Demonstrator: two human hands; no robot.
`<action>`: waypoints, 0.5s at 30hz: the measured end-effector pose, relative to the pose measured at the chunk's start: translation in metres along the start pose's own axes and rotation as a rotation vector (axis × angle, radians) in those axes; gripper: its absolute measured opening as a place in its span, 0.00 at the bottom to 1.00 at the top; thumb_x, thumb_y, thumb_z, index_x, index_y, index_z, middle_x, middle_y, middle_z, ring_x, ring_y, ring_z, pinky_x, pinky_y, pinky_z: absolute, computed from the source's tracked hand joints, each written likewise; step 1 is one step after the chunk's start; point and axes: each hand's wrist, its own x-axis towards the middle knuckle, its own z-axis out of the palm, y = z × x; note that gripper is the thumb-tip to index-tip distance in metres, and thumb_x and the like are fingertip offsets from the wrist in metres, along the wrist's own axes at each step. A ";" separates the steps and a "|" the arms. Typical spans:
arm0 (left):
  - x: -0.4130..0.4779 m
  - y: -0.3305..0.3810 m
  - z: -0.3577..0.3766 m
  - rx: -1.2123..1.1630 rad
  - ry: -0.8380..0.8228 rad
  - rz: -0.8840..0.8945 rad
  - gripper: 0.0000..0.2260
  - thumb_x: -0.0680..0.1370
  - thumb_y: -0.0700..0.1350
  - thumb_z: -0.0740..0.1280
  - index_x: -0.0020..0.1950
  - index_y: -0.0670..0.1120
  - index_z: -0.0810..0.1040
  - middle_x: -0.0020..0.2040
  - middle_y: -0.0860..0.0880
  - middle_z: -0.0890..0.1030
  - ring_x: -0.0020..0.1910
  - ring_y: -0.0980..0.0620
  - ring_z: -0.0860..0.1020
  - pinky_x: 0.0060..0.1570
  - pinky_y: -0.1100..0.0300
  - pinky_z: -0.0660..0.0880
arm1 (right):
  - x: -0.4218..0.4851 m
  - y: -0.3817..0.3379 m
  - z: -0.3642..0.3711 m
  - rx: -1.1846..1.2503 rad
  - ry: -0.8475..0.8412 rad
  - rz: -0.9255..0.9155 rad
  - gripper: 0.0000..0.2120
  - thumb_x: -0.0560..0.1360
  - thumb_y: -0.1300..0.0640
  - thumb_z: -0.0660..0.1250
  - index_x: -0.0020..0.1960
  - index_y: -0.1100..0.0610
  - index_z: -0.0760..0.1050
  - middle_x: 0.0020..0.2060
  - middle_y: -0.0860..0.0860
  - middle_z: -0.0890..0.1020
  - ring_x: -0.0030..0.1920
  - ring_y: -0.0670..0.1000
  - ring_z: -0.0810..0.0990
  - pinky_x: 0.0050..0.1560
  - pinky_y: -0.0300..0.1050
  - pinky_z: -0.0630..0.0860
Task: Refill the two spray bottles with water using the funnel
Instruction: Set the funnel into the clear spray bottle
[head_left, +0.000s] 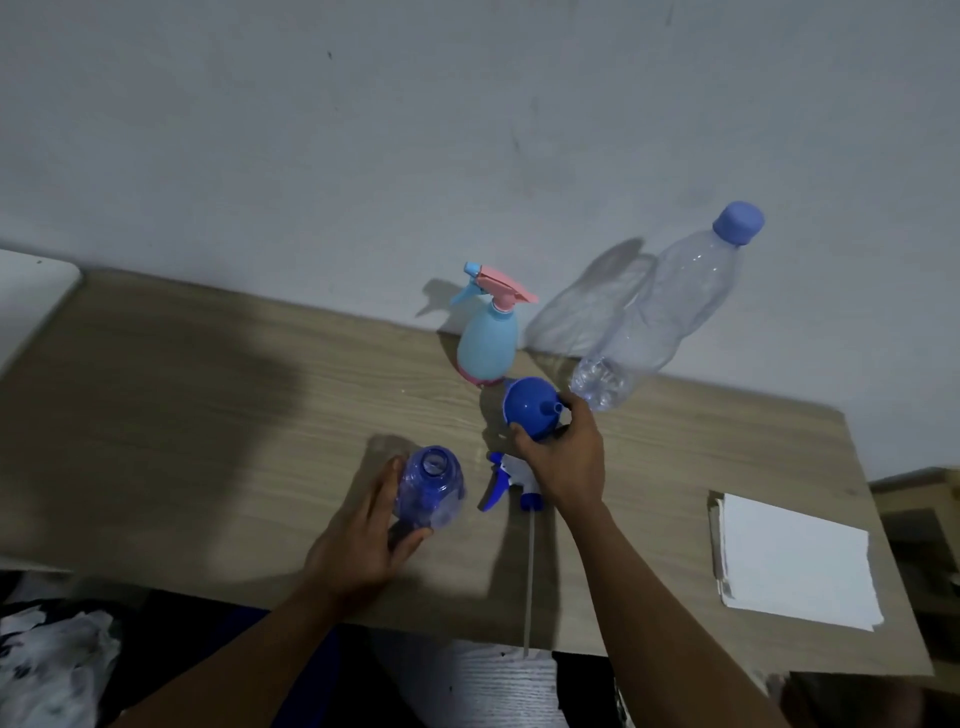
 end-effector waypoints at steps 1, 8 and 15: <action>-0.001 0.000 0.000 0.001 0.006 0.008 0.46 0.71 0.75 0.54 0.81 0.49 0.48 0.80 0.48 0.59 0.74 0.47 0.67 0.68 0.53 0.67 | -0.002 -0.002 -0.002 0.014 0.008 0.004 0.32 0.65 0.43 0.78 0.65 0.47 0.69 0.54 0.44 0.78 0.49 0.47 0.81 0.47 0.46 0.80; -0.001 -0.017 0.010 0.051 0.068 0.053 0.43 0.72 0.77 0.49 0.80 0.54 0.48 0.78 0.47 0.65 0.67 0.46 0.76 0.56 0.52 0.79 | -0.017 -0.008 -0.009 0.204 0.014 -0.066 0.32 0.63 0.57 0.81 0.60 0.48 0.68 0.58 0.47 0.74 0.56 0.43 0.77 0.52 0.38 0.78; -0.002 -0.019 0.012 0.032 0.107 0.119 0.41 0.74 0.75 0.50 0.79 0.54 0.48 0.77 0.46 0.67 0.66 0.43 0.77 0.57 0.50 0.79 | -0.051 -0.026 -0.008 0.443 -0.024 -0.066 0.35 0.63 0.61 0.82 0.65 0.52 0.71 0.62 0.47 0.77 0.58 0.49 0.80 0.53 0.46 0.82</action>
